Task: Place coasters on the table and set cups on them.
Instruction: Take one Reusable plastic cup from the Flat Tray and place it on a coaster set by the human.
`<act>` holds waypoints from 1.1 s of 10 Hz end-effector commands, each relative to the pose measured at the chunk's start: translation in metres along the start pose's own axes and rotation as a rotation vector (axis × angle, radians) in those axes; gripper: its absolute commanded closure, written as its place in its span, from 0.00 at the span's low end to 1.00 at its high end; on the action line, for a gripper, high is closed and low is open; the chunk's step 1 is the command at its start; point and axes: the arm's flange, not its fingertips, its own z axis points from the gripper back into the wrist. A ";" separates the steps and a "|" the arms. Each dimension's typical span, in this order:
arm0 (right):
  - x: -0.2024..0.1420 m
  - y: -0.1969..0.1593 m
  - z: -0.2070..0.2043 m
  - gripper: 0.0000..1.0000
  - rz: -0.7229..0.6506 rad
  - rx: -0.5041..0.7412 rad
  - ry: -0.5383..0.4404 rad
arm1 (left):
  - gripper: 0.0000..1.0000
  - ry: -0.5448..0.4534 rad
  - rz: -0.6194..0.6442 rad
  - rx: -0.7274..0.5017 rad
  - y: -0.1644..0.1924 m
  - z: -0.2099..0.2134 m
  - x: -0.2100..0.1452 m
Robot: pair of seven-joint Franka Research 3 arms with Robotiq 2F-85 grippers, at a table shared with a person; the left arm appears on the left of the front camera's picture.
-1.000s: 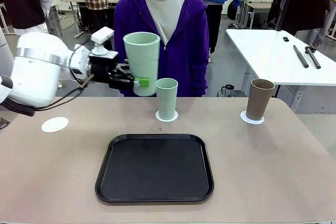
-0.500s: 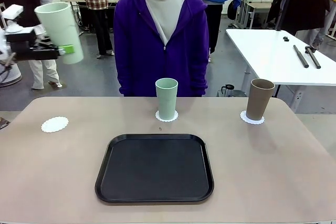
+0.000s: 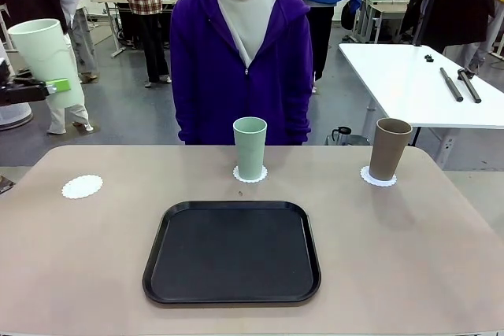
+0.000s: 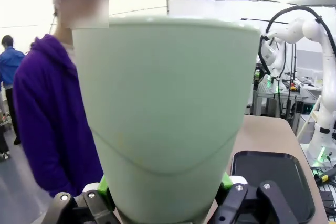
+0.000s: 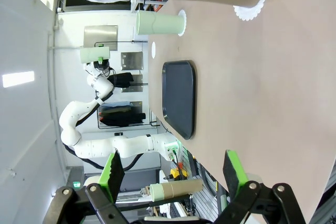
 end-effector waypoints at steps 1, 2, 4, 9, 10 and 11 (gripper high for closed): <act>0.001 0.002 0.001 0.00 0.003 0.005 0.007 | 0.18 -0.006 0.034 0.019 0.005 0.017 -0.007; 0.001 0.002 0.001 0.00 0.003 0.005 0.007 | 0.18 -0.009 0.043 0.036 0.004 0.027 -0.017; 0.001 0.002 0.001 0.00 0.003 0.005 0.007 | 0.18 0.002 0.062 0.052 0.008 0.035 -0.023; 0.001 0.002 0.001 0.00 0.003 0.005 0.007 | 0.18 0.011 0.059 0.064 0.009 0.035 -0.030; 0.001 0.002 0.001 0.00 0.003 0.005 0.007 | 0.18 0.011 0.059 0.064 0.009 0.035 -0.030; 0.001 0.002 0.001 0.00 0.003 0.005 0.007 | 0.18 0.011 0.059 0.064 0.009 0.035 -0.030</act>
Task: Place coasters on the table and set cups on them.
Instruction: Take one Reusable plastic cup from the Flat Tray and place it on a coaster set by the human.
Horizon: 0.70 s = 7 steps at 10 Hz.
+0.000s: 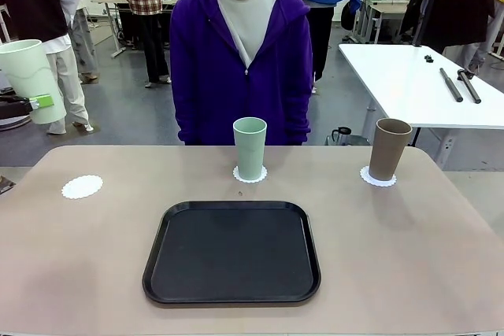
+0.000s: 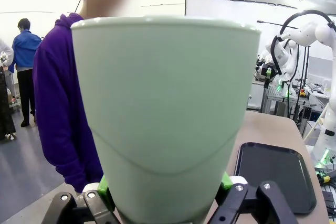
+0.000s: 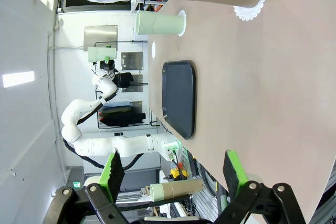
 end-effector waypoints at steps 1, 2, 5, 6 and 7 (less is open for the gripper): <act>0.001 0.002 0.001 0.00 0.003 0.005 0.007 | 0.18 -0.004 -0.003 0.004 0.000 0.000 0.002; 0.001 0.002 0.001 0.00 0.003 0.005 0.007 | 0.18 0.000 0.000 0.000 0.000 0.000 0.000; 0.001 0.002 0.001 0.00 0.003 0.005 0.007 | 0.18 0.180 -0.095 -0.194 0.018 -0.003 -0.059; 0.001 0.002 0.001 0.00 0.003 0.005 0.007 | 0.18 0.199 -0.099 -0.217 0.018 0.001 -0.079; 0.001 0.002 0.001 0.00 0.003 0.005 0.007 | 0.18 0.197 -0.111 -0.242 0.017 0.009 -0.100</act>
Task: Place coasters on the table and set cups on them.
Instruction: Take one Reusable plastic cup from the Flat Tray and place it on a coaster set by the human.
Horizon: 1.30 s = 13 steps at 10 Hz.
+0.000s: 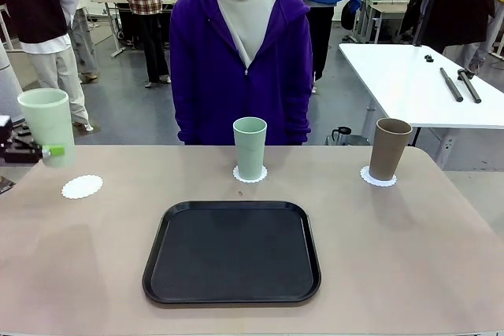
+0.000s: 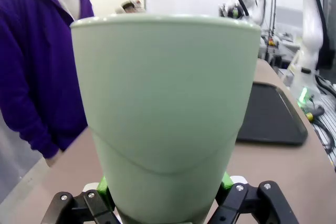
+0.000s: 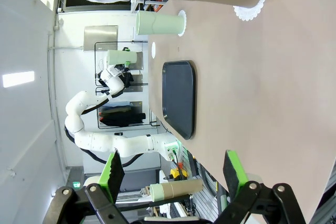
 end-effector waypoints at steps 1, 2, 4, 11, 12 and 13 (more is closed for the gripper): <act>0.001 0.002 0.001 0.00 0.003 0.005 0.007 | 0.18 -0.025 -0.047 -0.031 0.007 0.008 -0.016; 0.001 0.002 0.001 0.00 0.003 0.005 0.007 | 0.18 -0.059 -0.021 -0.042 0.014 0.008 -0.024; 0.001 0.002 0.001 0.00 0.003 0.005 0.007 | 0.18 -0.142 -0.010 -0.063 0.017 0.007 -0.046; 0.001 0.002 0.001 0.00 0.003 0.005 0.007 | 0.18 -0.137 0.014 -0.049 0.044 -0.021 -0.071; 0.001 0.002 0.001 0.00 0.003 0.005 0.007 | 0.18 -0.124 0.004 -0.036 0.046 -0.023 -0.075; 0.001 0.002 0.001 0.00 0.003 0.005 0.007 | 0.18 -0.115 -0.007 -0.034 0.048 -0.024 -0.077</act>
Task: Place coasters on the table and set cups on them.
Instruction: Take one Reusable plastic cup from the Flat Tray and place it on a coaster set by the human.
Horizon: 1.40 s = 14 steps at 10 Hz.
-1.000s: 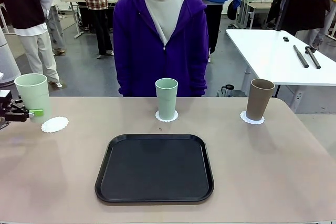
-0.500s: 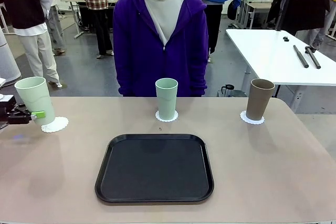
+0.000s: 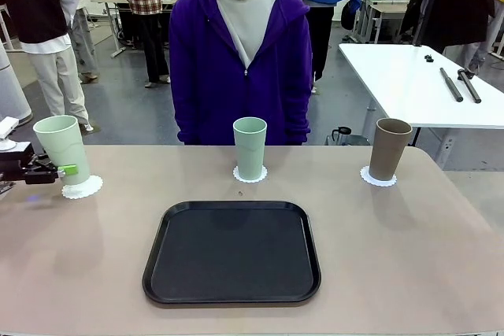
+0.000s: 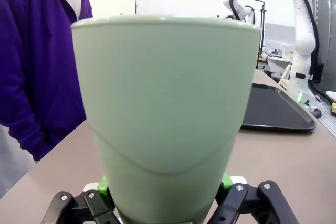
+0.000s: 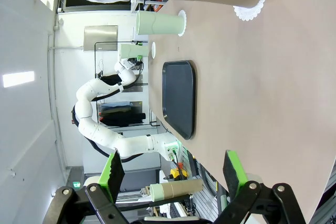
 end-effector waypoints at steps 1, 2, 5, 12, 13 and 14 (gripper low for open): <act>0.001 0.002 0.001 0.00 0.003 0.005 0.006 | 0.18 0.024 -0.041 0.011 0.008 -0.006 -0.004; 0.001 0.002 0.001 0.00 0.003 0.005 0.006 | 0.18 0.027 -0.036 0.014 0.010 -0.007 -0.011; 0.001 0.002 0.001 0.00 0.003 0.005 0.006 | 0.18 0.013 -0.011 0.000 0.012 -0.006 -0.019; 0.001 0.002 0.001 0.00 0.003 0.005 0.006 | 0.00 0.023 0.008 -0.033 0.014 0.000 -0.031; 0.001 0.002 0.001 0.00 0.003 0.005 0.006 | 0.00 0.031 0.017 -0.039 0.014 0.001 -0.032; 0.001 0.002 0.001 0.00 0.003 0.005 0.006 | 0.00 0.039 0.019 -0.049 0.011 0.001 -0.032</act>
